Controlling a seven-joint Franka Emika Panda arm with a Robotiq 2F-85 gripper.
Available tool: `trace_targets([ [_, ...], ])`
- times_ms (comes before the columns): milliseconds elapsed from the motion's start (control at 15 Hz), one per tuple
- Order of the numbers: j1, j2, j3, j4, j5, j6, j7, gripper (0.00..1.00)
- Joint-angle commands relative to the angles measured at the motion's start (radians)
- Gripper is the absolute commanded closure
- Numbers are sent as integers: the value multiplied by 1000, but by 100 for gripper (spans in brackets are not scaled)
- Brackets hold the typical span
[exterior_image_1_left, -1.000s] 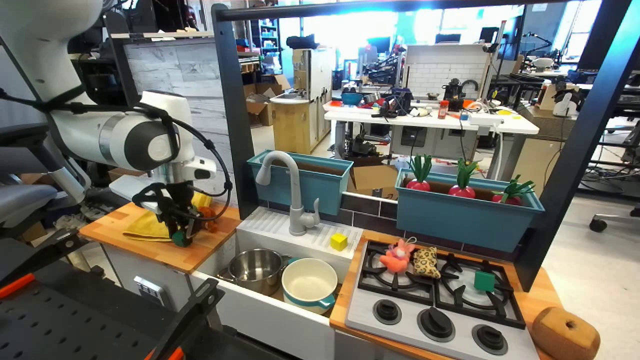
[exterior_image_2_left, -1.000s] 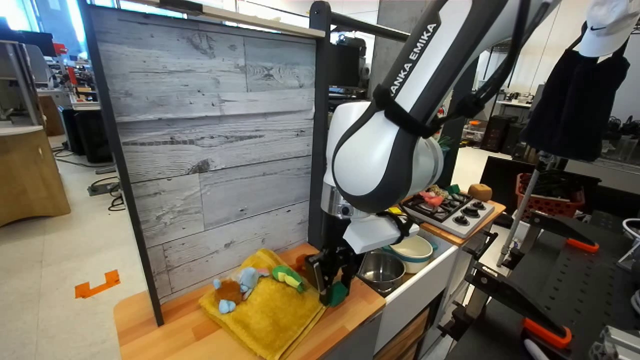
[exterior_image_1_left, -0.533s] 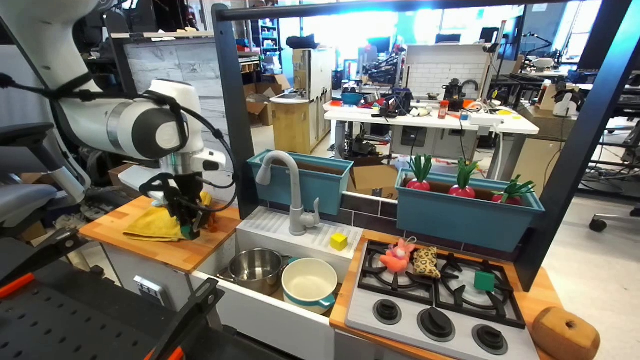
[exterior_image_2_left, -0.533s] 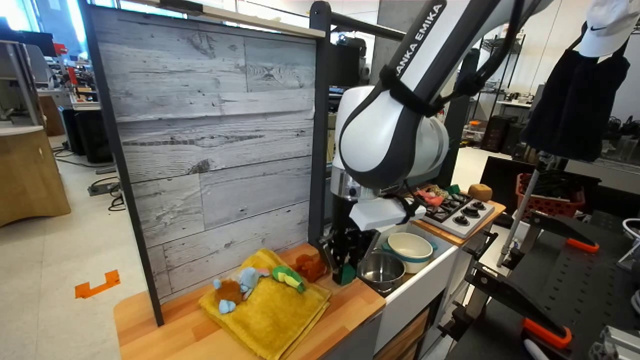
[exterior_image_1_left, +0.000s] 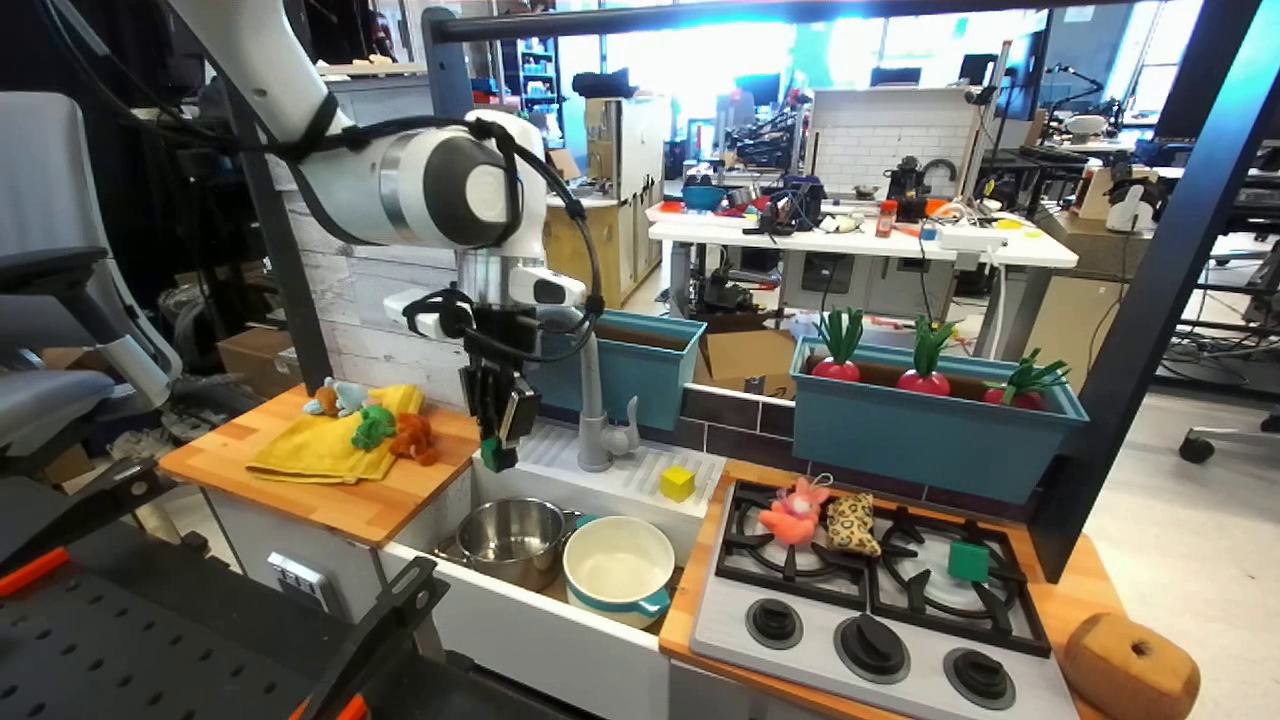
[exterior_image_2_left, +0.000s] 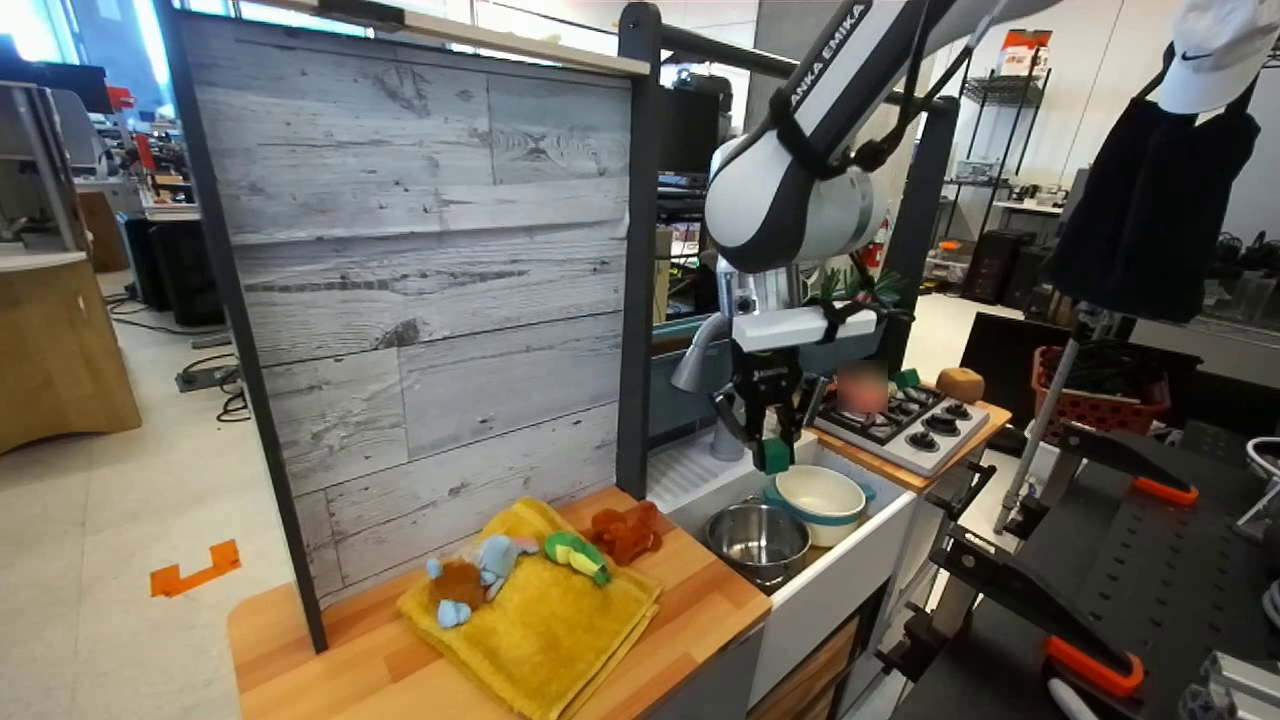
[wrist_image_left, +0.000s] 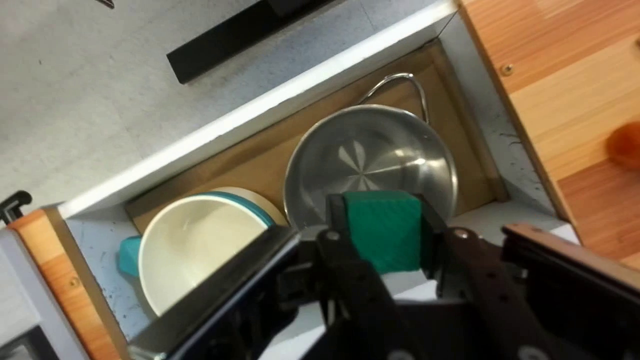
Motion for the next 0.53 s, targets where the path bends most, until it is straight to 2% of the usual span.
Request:
trace_targets([
  [0,7,187,-6,235,14,-115,104,84],
  [267,29,300,-31,323,-15,-106,165,84],
  [333,30,316,-34,337,-18,-102,171,62],
  [400,30,324,-33,345,-17,-99,172,34],
  [467,34,322,-31,339,-18,-88,169,33],
])
